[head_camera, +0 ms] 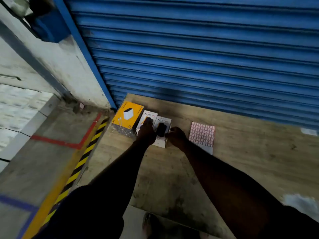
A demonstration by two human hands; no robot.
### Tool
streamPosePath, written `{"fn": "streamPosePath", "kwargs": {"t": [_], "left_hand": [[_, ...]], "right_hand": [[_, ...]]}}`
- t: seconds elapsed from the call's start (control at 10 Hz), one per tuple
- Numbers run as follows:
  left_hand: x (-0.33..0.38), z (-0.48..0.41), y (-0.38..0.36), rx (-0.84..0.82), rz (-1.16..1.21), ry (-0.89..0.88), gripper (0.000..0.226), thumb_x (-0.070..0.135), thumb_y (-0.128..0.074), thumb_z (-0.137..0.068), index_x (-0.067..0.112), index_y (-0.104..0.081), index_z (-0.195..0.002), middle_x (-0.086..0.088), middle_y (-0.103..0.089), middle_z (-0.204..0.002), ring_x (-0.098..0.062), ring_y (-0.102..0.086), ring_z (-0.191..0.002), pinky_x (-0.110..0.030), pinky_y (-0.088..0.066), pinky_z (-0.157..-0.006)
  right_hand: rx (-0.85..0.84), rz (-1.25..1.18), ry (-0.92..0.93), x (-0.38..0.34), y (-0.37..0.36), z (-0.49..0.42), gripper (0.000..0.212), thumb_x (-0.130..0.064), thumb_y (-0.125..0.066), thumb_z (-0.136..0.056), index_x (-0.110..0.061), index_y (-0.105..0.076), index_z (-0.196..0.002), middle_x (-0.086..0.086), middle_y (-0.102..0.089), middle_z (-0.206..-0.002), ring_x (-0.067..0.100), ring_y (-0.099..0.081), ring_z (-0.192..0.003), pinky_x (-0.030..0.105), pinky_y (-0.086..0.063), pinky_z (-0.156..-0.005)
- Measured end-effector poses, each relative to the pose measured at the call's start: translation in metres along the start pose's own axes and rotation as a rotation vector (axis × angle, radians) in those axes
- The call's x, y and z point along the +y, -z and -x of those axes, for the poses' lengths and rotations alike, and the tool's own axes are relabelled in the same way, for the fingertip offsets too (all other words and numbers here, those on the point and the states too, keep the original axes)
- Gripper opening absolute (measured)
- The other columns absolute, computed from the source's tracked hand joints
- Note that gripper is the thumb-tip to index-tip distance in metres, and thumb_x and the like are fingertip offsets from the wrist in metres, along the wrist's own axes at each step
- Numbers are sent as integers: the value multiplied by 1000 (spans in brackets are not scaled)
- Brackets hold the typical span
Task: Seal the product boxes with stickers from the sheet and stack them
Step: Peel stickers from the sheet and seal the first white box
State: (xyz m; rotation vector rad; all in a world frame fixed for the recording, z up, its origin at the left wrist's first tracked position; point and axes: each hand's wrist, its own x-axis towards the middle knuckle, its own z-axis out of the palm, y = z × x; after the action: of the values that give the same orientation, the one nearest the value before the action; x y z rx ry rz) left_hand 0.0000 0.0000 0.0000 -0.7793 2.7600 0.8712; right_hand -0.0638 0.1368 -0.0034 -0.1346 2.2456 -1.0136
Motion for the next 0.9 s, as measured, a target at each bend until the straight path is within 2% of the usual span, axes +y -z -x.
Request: {"fn": "streamPosePath", "kwargs": {"t": [0.1, 0.2, 0.3, 0.4, 0.5, 0.6, 0.7, 0.8, 0.9], "left_hand": [[5, 2, 0, 53, 152, 94, 60, 18, -62, -93, 4, -42, -147, -17, -46, -150, -33, -45, -137, -36, -33, -110], [4, 1, 2, -4, 347, 217, 41, 23, -62, -93, 2, -60, -129, -16, -64, -130, -29, -62, -117, -36, -50, -100], [-5, -4, -3, -79, 282, 238, 33, 13, -64, -94, 7, -63, -127, -11, -67, -123, -29, -66, -112, -32, -55, -91], [-17, -17, -19, 46, 242, 202, 41, 22, -64, -93, 25, -52, -132, -6, -64, -127, -31, -63, -113, -43, -54, -92], [-7, -7, -18, 70, 256, 165, 42, 21, -49, -101, 17, -46, -143, -9, -56, -140, -32, -55, -124, -38, -46, -102], [6, 7, -11, 96, 378, 230, 39, 21, -48, -103, 10, -51, -140, -12, -54, -144, -30, -52, -131, -34, -41, -104], [8, 12, -10, 71, 487, 242, 43, 13, -48, -101, 12, -49, -143, -11, -53, -146, -30, -53, -130, -37, -42, -107], [7, 14, -6, -33, 604, 306, 35, 11, -51, -101, -2, -57, -132, -19, -65, -128, -31, -66, -113, -39, -56, -95], [10, 22, -3, -12, 709, 344, 37, 14, -54, -98, 4, -57, -134, -14, -65, -126, -31, -65, -115, -42, -55, -96]], "right_hand": [[-18, -166, -56, 2, -3, -5, 26, -22, -72, -86, -6, -65, -105, 19, -67, -108, 34, -66, -104, 39, -55, -85], [-49, -262, -80, 8, -7, -10, 17, -26, -72, -86, -12, -64, -83, 19, -69, -100, 31, -68, -93, 43, -56, -86], [-56, -339, -104, 10, -6, -12, 20, -28, -72, -87, -9, -67, -91, 18, -70, -100, 28, -68, -87, 40, -57, -80], [-68, -402, -103, 14, -5, -12, 23, -25, -70, -89, -5, -68, -99, 22, -70, -103, 27, -66, -82, 39, -54, -72], [-77, -461, -110, 15, -5, -10, 21, -24, -68, -90, -6, -66, -101, 22, -68, -108, 30, -66, -90, 45, -56, -83], [-83, -493, -113, 12, -5, -7, 28, -25, -65, -92, -3, -63, -109, 20, -66, -108, 28, -64, -90, 46, -56, -85], [-74, -512, -118, 10, -4, -6, 37, -24, -65, -93, 1, -61, -119, 21, -63, -115, 33, -63, -102, 38, -56, -73], [-59, -497, -117, 9, -1, -5, 31, -26, -65, -92, -3, -63, -113, 19, -66, -114, 34, -65, -105, 40, -57, -75], [-54, -476, -97, 10, 0, -5, 20, -29, -65, -92, -10, -64, -99, 14, -67, -103, 31, -65, -100, 46, -55, -87]]}}
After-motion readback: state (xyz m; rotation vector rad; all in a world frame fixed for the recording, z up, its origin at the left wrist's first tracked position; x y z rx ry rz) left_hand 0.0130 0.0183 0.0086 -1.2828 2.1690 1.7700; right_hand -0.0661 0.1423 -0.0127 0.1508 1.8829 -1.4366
